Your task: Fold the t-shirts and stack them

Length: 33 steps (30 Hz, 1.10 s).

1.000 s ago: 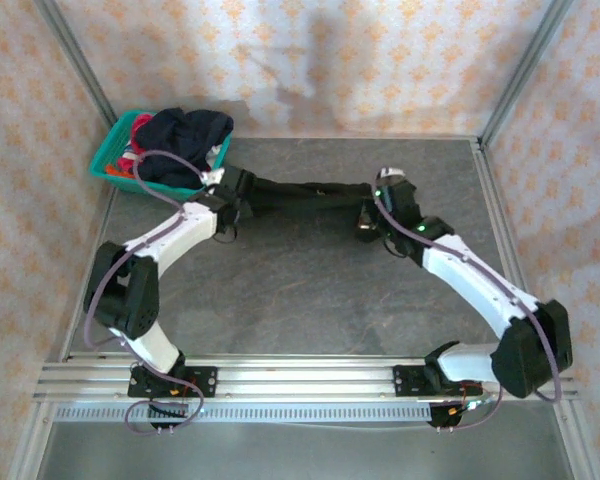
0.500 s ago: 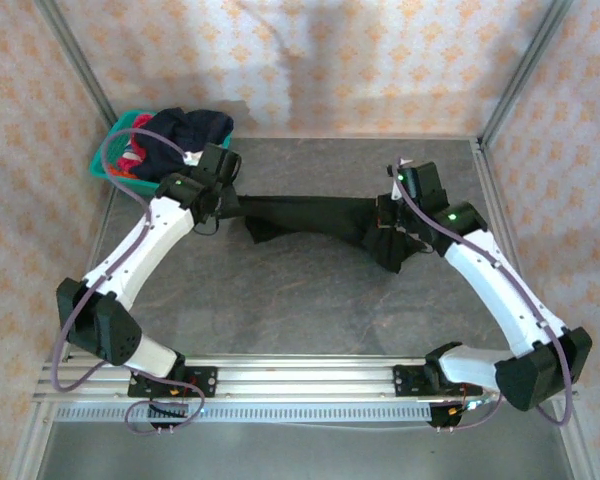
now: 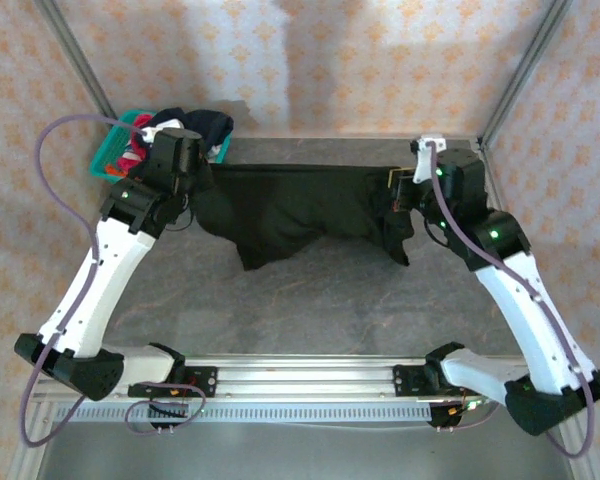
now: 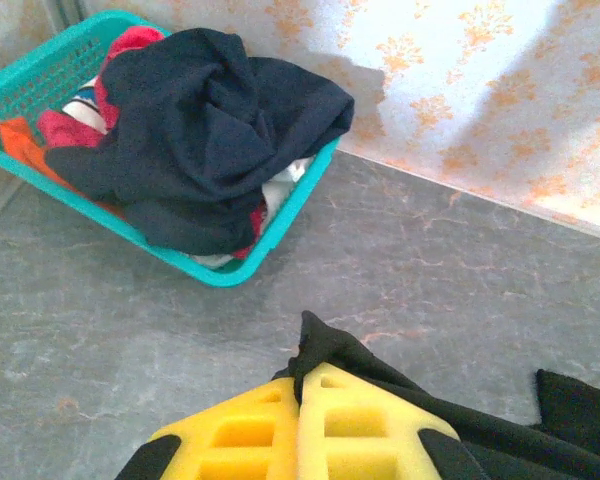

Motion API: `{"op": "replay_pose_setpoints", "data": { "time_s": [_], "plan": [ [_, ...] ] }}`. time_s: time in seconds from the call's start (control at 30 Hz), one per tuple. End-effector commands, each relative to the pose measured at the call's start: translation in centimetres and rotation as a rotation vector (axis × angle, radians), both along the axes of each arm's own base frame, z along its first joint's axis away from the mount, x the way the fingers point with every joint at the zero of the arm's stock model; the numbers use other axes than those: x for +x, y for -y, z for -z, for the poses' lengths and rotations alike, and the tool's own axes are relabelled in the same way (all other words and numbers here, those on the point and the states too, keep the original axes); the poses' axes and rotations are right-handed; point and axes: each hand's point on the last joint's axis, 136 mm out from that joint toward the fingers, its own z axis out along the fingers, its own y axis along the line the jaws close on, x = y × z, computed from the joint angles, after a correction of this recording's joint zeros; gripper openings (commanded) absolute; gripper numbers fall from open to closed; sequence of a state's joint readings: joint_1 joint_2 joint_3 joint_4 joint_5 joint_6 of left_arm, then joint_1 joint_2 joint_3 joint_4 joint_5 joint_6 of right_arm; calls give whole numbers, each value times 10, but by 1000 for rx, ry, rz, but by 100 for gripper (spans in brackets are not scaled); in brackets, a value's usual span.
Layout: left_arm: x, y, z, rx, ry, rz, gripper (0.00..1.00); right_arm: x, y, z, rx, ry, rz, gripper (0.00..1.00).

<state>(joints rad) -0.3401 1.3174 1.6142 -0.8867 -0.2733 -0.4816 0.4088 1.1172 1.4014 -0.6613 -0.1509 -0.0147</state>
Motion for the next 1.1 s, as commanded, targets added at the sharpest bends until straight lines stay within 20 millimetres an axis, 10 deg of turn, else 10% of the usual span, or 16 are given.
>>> {"op": "replay_pose_setpoints", "data": {
  "time_s": [0.0, 0.33, 0.47, 0.73, 1.07],
  "plan": [
    [21, -11, -7, 86, 18, -52, 0, 22, 7, -12, -46, 47, 44, 0],
    [100, 11, -81, 76, 169, -1, 0, 98, 1, -68, -56, 159, 53, 0],
    [85, 4, -106, 71, 227, -19, 0, 82, -1, -93, -6, 247, 24, 0],
    [28, -18, -81, 54, 228, -54, 0, 28, 14, -84, 71, 244, 36, 0],
    [-25, -28, -121, 4, 336, -22, 0, -32, 25, -140, 146, 385, -10, 0]
  ]
}}
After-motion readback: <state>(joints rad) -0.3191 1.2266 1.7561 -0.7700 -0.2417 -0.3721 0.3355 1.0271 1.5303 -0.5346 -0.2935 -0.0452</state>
